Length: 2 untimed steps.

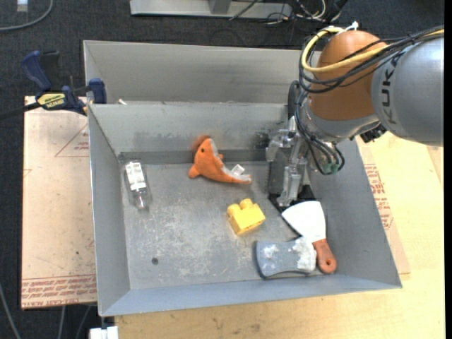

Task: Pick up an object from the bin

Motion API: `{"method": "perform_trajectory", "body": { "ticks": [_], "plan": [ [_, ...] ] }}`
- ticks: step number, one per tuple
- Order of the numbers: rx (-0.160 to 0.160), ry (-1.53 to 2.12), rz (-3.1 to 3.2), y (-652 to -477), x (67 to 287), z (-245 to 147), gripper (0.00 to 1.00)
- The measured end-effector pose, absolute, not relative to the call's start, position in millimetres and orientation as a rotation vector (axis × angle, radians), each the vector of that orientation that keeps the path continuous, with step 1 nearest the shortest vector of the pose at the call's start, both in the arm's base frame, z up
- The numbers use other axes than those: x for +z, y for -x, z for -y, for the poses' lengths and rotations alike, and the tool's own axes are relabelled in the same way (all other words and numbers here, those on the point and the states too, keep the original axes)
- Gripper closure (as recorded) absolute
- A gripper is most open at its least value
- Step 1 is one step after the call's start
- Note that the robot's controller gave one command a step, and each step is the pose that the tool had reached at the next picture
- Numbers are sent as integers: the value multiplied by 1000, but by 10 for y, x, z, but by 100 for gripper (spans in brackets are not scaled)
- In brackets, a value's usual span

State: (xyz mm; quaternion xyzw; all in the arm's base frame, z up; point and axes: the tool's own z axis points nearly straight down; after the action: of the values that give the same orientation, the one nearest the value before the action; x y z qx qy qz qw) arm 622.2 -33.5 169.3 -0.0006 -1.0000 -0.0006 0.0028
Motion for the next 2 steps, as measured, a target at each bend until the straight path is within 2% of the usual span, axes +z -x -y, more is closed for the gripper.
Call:
{"method": "perform_trajectory", "body": {
  "ticks": [1,2],
  "plan": [
    [-1,1,3144,-6239,1742,335,0],
    [-1,-18,3147,-6291,1170,38,0]
  ]
}}
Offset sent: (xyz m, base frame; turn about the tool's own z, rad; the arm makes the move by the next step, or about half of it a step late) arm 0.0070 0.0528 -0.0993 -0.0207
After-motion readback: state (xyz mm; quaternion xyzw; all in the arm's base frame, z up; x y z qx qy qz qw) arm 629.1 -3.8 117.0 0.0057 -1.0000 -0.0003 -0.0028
